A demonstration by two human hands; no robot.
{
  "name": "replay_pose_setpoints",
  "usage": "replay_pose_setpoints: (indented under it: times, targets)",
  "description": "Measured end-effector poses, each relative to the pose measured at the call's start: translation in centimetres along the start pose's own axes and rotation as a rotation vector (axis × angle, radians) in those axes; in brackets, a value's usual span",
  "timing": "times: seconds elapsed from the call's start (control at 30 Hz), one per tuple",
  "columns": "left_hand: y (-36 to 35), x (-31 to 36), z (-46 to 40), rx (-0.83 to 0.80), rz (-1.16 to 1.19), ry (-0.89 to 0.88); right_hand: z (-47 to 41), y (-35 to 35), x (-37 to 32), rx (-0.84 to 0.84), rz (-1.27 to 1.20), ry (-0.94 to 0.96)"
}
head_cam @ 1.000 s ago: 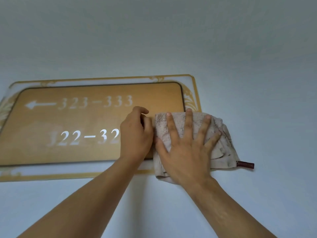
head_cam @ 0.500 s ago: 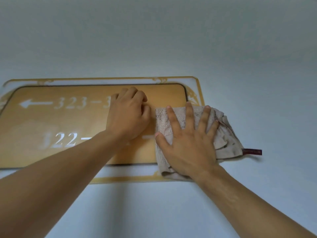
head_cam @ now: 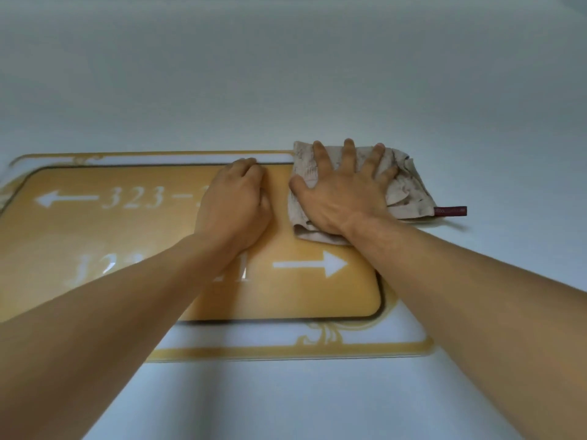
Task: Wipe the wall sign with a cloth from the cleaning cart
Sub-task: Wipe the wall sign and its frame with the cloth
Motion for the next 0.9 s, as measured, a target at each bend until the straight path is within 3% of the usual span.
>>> replay_pose_setpoints:
  times: [0.4,0.63,0.9]
  targets:
    - [0.3,-0.9,-0.3,0.091,0.058,0.028,-3.4,0.4,-1.0,-0.04,0.032,-0.031]
    - [0.6,-4.0,0.0,0.105,0.024,0.367,-3.7,0.2,-0.9,-0.063,0.04,-0.019]
    - [0.1,-3.8,0.6,0.049,-0.007,0.365,-2.1,-0.5,-1.5,-0.113,0.006,0.095]
Point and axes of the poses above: each hand's wrist, its own z-axis away from the middle knuckle, its own y-axis out of the back of the hand, x = y × z, the point moved 7 cm from there along -z, towards the middle knuckle, and after that the axes turned 7 degrees about -z, right-handed, at the moved point
